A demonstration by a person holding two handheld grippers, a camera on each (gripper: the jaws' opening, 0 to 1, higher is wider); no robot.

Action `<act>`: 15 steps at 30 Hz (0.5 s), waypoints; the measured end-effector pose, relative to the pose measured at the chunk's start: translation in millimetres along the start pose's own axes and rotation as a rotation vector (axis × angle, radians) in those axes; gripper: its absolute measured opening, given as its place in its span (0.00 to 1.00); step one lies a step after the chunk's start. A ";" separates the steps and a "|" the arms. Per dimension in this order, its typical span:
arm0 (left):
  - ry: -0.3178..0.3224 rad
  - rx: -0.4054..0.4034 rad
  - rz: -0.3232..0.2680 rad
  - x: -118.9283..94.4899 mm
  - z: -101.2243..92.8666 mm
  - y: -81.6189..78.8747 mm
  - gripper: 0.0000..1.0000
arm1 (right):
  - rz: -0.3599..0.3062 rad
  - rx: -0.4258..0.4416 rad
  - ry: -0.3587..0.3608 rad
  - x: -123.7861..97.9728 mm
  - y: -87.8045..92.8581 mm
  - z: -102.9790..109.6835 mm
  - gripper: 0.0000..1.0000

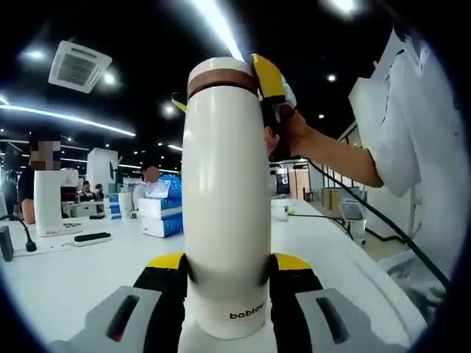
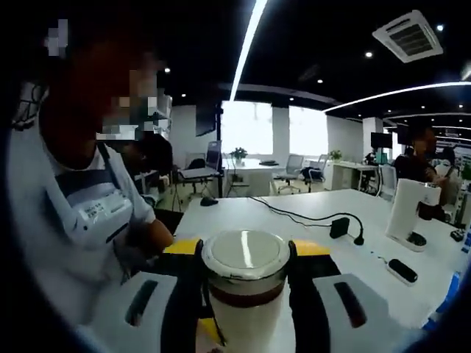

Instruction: Grasp the water cup twist off the cup lid place the cup lid on the table

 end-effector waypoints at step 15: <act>0.002 0.001 -0.001 0.5 -0.9 -0.1 0.45 | 0.029 -0.054 0.158 -4.1 -4.5 4.7 0.64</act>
Point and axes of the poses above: the point that each gripper's makers call its tool centre point, and the gripper's own axes: x roughly forward along the fingers, z roughly to its left, y roughly out of its underside, the point moved 2 cm from there along -x, roughly backward along the fingers, and after that the axes turned 12 degrees about y, right-handed, at the moved point
